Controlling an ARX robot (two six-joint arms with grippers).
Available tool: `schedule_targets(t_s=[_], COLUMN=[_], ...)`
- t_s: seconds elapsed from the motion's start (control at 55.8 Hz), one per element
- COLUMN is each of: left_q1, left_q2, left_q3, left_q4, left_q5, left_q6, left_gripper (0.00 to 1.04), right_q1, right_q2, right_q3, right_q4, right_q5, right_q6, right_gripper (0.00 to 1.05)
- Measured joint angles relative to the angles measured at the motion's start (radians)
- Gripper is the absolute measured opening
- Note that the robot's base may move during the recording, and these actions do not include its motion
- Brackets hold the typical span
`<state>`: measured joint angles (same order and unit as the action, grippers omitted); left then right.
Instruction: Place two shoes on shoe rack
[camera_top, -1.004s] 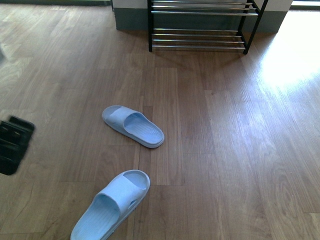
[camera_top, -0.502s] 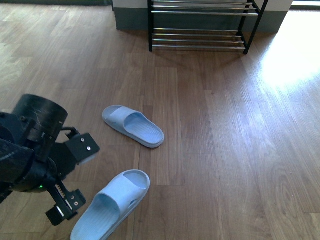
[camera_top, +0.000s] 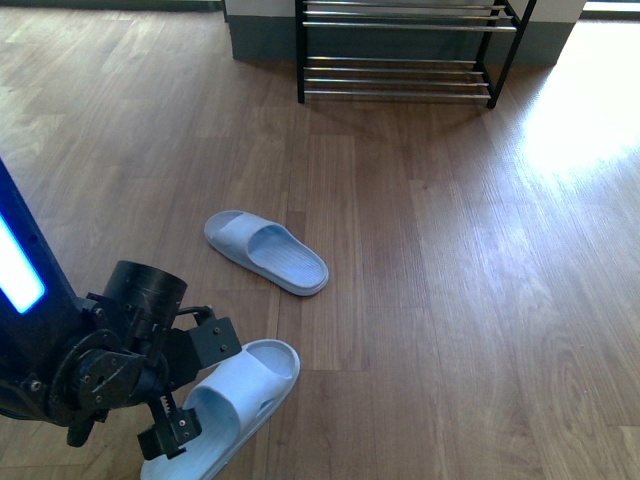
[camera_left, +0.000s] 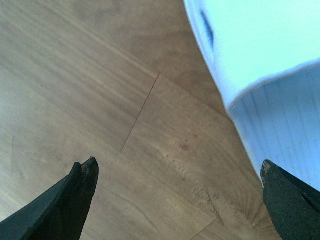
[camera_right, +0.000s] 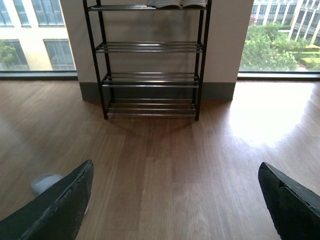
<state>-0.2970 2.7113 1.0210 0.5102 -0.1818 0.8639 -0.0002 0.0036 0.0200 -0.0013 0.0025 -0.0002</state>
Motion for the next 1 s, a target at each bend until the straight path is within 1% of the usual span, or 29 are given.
schedule_targets(t_s=[0.502, 0.61, 0.699, 0.771, 0.807, 0.861, 0.897, 1.004], left_q1=[-0.03, -0.04, -0.046, -0.047, -0.047, -0.046, -0.046, -0.042], left_q2=[0.172, 0.19, 0.2, 0.204, 0.204, 0.205, 0.206, 0.212], left_q3=[0.162, 0.172, 0.182, 0.186, 0.187, 0.188, 0.188, 0.191], left_q4=[0.089, 0.14, 0.174, 0.19, 0.185, 0.179, 0.177, 0.163], left_q5=[0.056, 0.104, 0.105, 0.103, 0.103, 0.104, 0.103, 0.096], left_q6=[0.002, -0.022, -0.039, -0.045, -0.047, -0.05, -0.049, -0.048], left_gripper=[0.95, 0.95, 0.79, 0.68, 0.65, 0.56, 0.52, 0.36], right_q1=[0.0, 0.0, 0.0, 0.0, 0.0, 0.0, 0.0, 0.0], right_q2=[0.0, 0.0, 0.0, 0.0, 0.0, 0.0, 0.0, 0.0], right_q3=[0.0, 0.0, 0.0, 0.0, 0.0, 0.0, 0.0, 0.0], right_q4=[0.0, 0.0, 0.0, 0.0, 0.0, 0.0, 0.0, 0.0], right_q5=[0.0, 0.0, 0.0, 0.0, 0.0, 0.0, 0.0, 0.0], right_q6=[0.0, 0.0, 0.0, 0.0, 0.0, 0.0, 0.0, 0.0], right_gripper=[0.96, 0.96, 0.96, 0.96, 0.96, 0.96, 0.96, 0.96])
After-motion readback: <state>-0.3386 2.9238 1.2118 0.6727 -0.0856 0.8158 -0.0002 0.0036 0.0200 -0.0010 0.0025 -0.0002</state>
